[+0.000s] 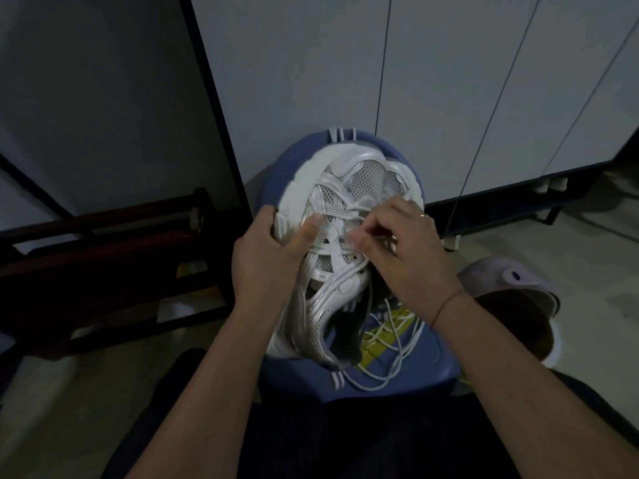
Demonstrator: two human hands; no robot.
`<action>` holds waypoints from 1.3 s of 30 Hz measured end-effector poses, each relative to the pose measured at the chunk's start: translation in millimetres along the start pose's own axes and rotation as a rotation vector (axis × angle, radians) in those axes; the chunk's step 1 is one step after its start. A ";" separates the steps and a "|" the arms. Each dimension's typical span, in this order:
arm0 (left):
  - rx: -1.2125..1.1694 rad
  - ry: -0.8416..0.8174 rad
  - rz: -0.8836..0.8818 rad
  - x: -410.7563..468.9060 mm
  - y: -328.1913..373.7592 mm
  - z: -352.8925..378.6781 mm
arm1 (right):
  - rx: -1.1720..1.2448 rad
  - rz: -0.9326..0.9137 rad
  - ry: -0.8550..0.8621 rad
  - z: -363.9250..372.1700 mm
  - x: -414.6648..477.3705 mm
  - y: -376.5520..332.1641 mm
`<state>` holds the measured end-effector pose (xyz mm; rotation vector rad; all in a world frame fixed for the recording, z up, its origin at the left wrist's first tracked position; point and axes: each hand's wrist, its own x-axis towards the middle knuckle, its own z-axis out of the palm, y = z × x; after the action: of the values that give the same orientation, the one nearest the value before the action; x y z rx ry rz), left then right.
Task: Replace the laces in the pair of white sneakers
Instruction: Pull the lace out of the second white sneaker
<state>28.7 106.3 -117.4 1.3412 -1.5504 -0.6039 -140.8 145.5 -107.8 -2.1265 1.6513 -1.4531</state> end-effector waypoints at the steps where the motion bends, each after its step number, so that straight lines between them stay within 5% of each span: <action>1: -0.018 0.000 -0.005 -0.2 1.1 -1.1 | 0.070 0.027 0.037 -2.1 0.9 0.4; 6: -0.066 0.050 -0.021 2.7 3.1 -10.0 | 0.239 0.364 0.340 -28.4 9.2 28.5; 9: -0.038 0.049 -0.024 3.8 0.3 -10.3 | 0.183 0.442 0.296 -28.7 9.3 38.7; 18: 0.027 0.018 0.013 1.7 -2.6 -0.8 | -0.025 -0.009 -0.037 4.0 -0.8 1.8; 21: 0.003 0.009 0.003 1.3 -1.2 -2.8 | 0.256 0.128 -0.001 -1.0 2.2 1.1; 26: -0.067 0.022 -0.022 3.3 0.3 -6.9 | 0.774 0.515 0.368 -18.6 12.9 19.7; 29: -0.078 -0.001 -0.026 1.7 1.4 -3.9 | 0.656 0.535 0.348 -17.4 9.5 21.9; 36: -0.042 0.003 -0.011 0.7 1.8 -0.9 | 0.136 0.124 -0.056 -14.9 1.5 -0.5; 39: -0.060 0.001 -0.013 0.3 1.6 0.1 | -0.024 0.010 -0.078 -6.5 0.3 4.2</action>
<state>27.9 106.5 -115.9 1.3074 -1.5122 -0.6527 -148.4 146.4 -106.4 -2.1546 1.6581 -1.3362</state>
